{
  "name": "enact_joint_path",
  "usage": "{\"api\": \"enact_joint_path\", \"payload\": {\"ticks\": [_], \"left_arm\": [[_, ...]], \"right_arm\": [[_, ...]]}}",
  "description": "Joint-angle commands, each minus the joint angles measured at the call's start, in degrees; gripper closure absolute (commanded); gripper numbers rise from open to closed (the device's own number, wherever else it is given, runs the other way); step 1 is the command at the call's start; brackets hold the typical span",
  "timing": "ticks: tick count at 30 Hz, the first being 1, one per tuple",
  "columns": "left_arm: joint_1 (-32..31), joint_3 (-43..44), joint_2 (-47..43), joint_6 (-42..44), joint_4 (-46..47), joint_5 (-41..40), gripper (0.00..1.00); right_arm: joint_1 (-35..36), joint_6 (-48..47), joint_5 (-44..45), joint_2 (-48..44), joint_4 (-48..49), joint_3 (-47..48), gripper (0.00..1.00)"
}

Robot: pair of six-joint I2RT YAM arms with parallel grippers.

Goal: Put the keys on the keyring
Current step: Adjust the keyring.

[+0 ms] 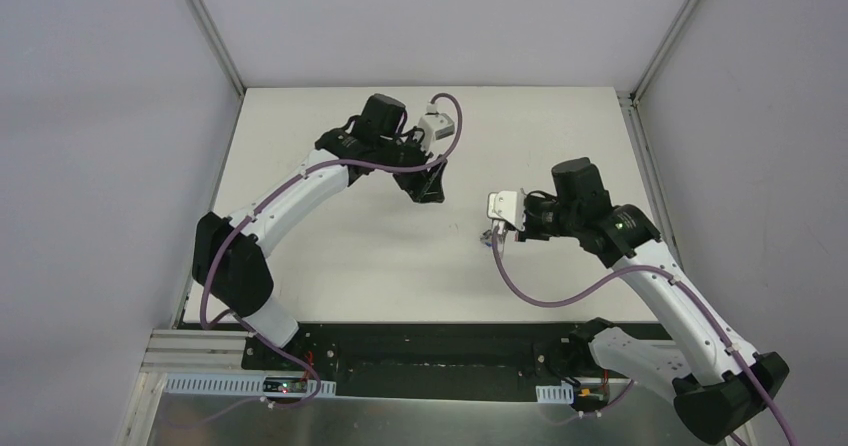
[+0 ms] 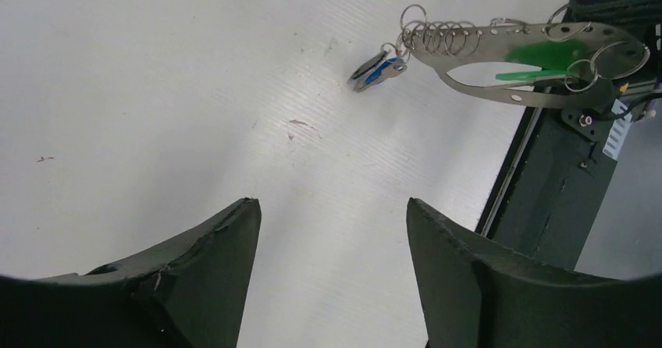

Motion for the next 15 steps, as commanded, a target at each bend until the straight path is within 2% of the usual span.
{"api": "enact_joint_path", "payload": {"ticks": [1,2,4,5,15], "left_arm": [[0.43,8.16,3.58,-0.76,-7.86,-2.99,0.28],[0.43,9.50,4.80,-0.82,-9.50,-3.08,0.26],[0.43,11.41,6.76,-1.04,-11.19,-2.33,0.03],[0.43,11.96,7.95,-1.44,-11.43,-2.05,0.01],[-0.19,19.74,17.88,-6.31,-10.21,7.99,0.01]], "right_arm": [[0.48,-3.40,6.24,-3.55,6.70,-3.74,1.00],[0.40,-3.41,6.80,-4.11,7.56,-4.66,1.00],[0.31,-3.16,7.67,-5.01,8.26,-6.05,1.00],[0.25,-2.87,7.71,-5.46,8.35,-6.65,1.00],[-7.90,6.24,-1.13,-6.66,3.89,-3.78,1.00]]}}
